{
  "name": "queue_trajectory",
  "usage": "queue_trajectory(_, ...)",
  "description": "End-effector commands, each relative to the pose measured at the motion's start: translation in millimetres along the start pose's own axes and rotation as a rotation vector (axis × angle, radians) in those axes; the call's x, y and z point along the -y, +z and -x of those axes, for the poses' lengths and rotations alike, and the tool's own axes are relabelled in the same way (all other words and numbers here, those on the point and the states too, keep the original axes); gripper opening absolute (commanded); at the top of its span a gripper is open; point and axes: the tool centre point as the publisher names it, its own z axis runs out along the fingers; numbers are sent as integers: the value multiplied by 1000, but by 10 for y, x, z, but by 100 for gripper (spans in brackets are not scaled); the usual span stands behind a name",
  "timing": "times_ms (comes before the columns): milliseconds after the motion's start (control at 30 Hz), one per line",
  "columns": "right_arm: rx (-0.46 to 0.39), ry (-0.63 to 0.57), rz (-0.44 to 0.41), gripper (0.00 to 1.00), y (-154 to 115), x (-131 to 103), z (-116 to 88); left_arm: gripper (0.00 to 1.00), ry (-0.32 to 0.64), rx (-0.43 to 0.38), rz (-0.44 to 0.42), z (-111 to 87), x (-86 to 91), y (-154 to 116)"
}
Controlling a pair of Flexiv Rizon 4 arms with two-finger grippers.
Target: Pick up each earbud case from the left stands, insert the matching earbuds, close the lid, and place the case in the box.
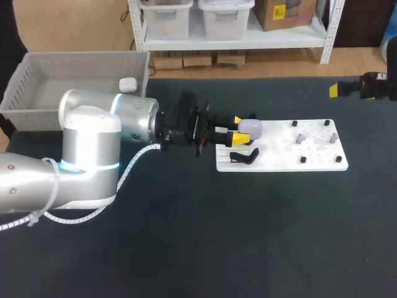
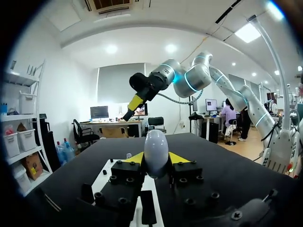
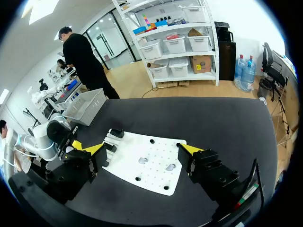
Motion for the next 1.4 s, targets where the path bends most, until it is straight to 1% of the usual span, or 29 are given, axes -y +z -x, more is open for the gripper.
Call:
queue_trajectory(33,1,-1,2,100,6,7,-2,0,2,0,5,5,18,-2)
queue_trajectory(200,1,-1,2,100,6,7,-2,0,2,0,5,5,18,-2)
queue_trajectory(267,-18,-43,2,100,29,-137,-54,0,2,0,5,5,18,-2)
queue_trajectory(333,-49,-52,-34,100,45,-227,-119,0,2,0,5,5,18,-2)
queue_trajectory(500,-45,-36,15,100,-22,-511,-302,0,2,0,5,5,18,-2)
queue_trajectory(600,-49,-50,20,100,-60,-675,-390,0,2,0,5,5,18,-2)
queue_trajectory(833,-53,-77,77,100,-102,-1058,-520,0,2,0,5,5,18,-2)
queue_trajectory(1033,-74,-104,96,100,-14,-1347,-626,0,2,0,5,5,18,-2)
queue_trajectory(1233,-98,-104,117,100,130,-1496,-705,0,2,0,5,5,18,-2)
queue_trajectory(1400,-127,-97,138,100,290,-1576,-758,0,2,0,5,5,18,-2)
